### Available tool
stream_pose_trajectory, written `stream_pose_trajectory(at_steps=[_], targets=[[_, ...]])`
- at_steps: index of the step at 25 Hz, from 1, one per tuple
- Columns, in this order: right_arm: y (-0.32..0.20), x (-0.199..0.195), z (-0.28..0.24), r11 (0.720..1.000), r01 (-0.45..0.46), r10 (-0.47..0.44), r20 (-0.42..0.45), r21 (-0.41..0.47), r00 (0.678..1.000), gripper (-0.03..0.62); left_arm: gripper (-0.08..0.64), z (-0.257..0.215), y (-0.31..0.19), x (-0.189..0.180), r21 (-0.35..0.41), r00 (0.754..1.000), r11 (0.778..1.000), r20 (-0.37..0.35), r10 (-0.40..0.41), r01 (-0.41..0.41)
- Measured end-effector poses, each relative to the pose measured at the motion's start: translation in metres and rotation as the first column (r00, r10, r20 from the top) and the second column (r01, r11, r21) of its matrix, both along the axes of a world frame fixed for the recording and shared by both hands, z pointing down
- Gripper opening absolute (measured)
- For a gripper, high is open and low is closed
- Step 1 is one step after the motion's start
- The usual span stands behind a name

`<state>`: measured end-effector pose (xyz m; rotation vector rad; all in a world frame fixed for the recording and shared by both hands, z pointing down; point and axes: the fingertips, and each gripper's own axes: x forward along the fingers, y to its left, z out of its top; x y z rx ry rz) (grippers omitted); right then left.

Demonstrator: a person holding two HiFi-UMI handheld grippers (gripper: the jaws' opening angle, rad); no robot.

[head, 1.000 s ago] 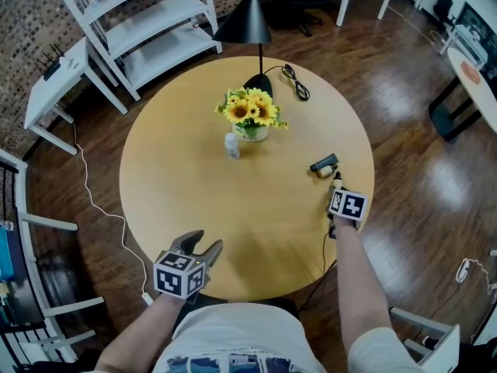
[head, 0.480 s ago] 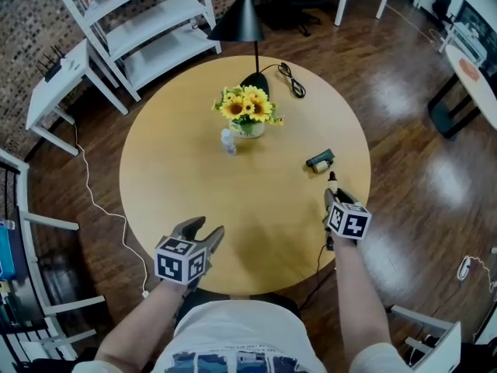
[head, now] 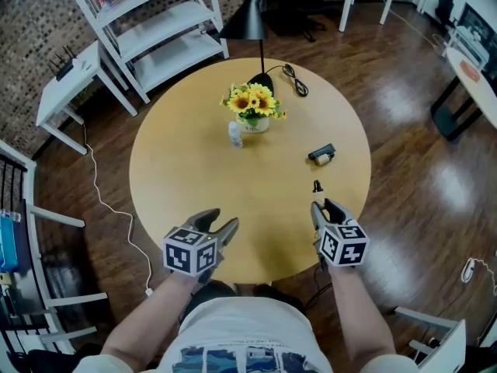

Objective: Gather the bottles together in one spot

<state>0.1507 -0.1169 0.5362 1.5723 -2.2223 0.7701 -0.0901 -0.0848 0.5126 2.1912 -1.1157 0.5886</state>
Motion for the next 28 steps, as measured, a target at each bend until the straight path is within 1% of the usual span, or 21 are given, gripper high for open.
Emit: stream_pose_trajectory(at_steps=[2,4,6,7,9,11,13,15,17,19,20,21,22,23,26,28], targets=[[0.015,-0.02,-0.013,0.999,0.036,-0.037,0.005,0.022,0.999,0.156,0.222,-0.007,0.007,0.001,0.007,0.999,1.0,-0.033,0.012,-0.011],[0.029,-0.042,-0.026,0.996,0.075,-0.075,0.006,0.046,0.997,0.156,0.222,-0.016,0.015,0.005,0.013,0.996,0.999,-0.086,0.036,-0.035],[0.042,-0.068,-0.042,0.99,0.113,-0.114,0.01,0.079,0.993,0.156,0.222,-0.031,0.021,0.012,0.018,0.983,0.997,-0.165,0.081,-0.079],[0.049,-0.082,-0.051,0.986,0.132,-0.134,0.015,0.1,0.991,0.156,0.222,-0.041,0.024,0.017,0.02,0.971,0.994,-0.212,0.108,-0.106],[0.063,-0.11,-0.069,0.974,0.174,-0.179,0.017,0.144,0.984,0.156,0.222,-0.062,0.028,0.025,0.023,0.938,0.987,-0.31,0.156,-0.157],[0.076,-0.137,-0.085,0.959,0.214,-0.22,0.012,0.185,0.975,0.156,0.222,-0.08,0.028,0.031,0.024,0.903,0.979,-0.384,0.194,-0.2],[0.089,-0.16,-0.096,0.945,0.243,-0.25,0.006,0.221,0.968,0.156,0.222,-0.088,0.03,0.031,0.014,0.879,0.972,-0.422,0.22,-0.236],[0.102,-0.18,-0.104,0.93,0.266,-0.275,0.003,0.254,0.961,0.156,0.221,-0.09,0.035,0.028,-0.013,0.857,0.963,-0.459,0.235,-0.27],[0.114,-0.197,-0.108,0.917,0.288,-0.296,-0.014,0.277,0.955,0.156,0.218,-0.092,0.043,0.024,-0.041,0.825,0.952,-0.511,0.242,-0.304],[0.126,-0.21,-0.11,0.906,0.307,-0.312,-0.03,0.292,0.95,0.156,0.187,-0.096,0.054,0.019,-0.06,0.785,0.942,-0.572,0.238,-0.33],[0.133,-0.216,-0.111,0.903,0.313,-0.316,-0.037,0.296,0.948,0.156,0.185,-0.099,0.06,0.016,-0.065,0.764,0.938,-0.601,0.235,-0.34],[0.139,-0.221,-0.111,0.9,0.317,-0.318,-0.045,0.298,0.947,0.156,0.141,-0.101,0.067,0.014,-0.065,0.745,0.935,-0.624,0.235,-0.35],[0.145,-0.225,-0.111,0.899,0.319,-0.319,-0.053,0.299,0.946,0.156,0.106,-0.104,0.073,0.011,-0.061,0.732,0.932,-0.638,0.239,-0.358],[0.152,-0.229,-0.111,0.898,0.321,-0.318,-0.06,0.3,0.946,0.156,0.104,-0.105,0.08,0.008,-0.053,0.725,0.93,-0.642,0.248,-0.365],[0.17,-0.237,-0.11,0.891,0.334,-0.32,-0.095,0.309,0.943,0.156,0.1,-0.106,0.098,0.0,-0.02,0.724,0.921,-0.624,0.293,-0.389],[0.18,-0.243,-0.111,0.88,0.348,-0.325,-0.125,0.323,0.937,0.156,0.109,-0.109,0.111,-0.005,0.022,0.73,0.911,-0.591,0.344,-0.411]])
